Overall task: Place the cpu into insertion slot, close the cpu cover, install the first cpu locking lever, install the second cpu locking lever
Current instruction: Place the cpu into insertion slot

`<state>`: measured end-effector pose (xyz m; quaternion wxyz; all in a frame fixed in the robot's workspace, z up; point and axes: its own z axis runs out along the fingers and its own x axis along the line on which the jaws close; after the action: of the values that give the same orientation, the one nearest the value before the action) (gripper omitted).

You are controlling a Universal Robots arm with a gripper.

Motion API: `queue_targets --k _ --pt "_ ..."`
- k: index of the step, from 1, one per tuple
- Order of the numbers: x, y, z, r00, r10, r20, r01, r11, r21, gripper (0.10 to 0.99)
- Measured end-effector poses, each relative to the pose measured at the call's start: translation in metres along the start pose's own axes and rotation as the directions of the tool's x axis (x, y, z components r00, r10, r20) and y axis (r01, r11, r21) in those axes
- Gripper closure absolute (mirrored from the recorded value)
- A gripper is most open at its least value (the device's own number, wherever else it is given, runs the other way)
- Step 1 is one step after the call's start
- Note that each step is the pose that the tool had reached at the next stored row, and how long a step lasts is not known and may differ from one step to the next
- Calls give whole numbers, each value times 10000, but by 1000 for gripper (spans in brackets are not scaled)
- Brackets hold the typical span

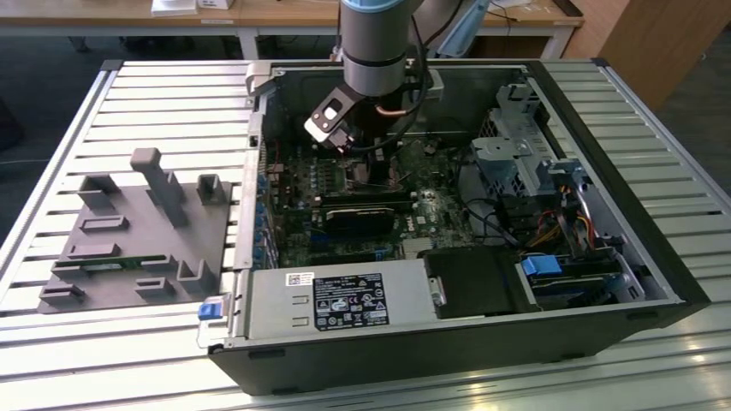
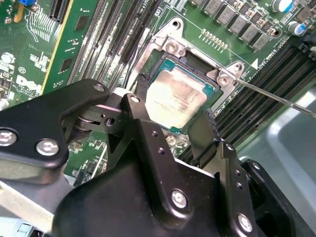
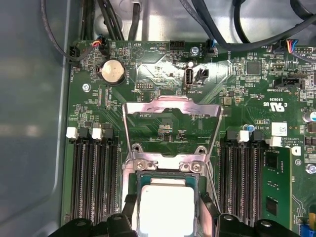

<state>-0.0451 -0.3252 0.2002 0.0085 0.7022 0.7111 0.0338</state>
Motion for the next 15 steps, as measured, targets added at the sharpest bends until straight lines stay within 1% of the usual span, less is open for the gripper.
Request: queue_targets --k 5,7,9,10,12,13,14,15 --pt "2 3 -48 10000 0 3 0 10000 8 482" --pt "2 5 -65 10000 0 4 0 10000 18 498" --pt "3 6 -74 10000 1 4 -1 10000 26 620" --pt "3 6 -79 10000 1 4 -1 10000 30 620" --pt "3 7 -83 10000 1 2 -1 10000 35 737" --pt "3 7 -83 10000 2 1 -2 10000 36 737" --pt "3 7 -85 10000 1 2 -2 10000 37 796" --pt "3 7 -87 10000 1 4 -1 10000 39 796"
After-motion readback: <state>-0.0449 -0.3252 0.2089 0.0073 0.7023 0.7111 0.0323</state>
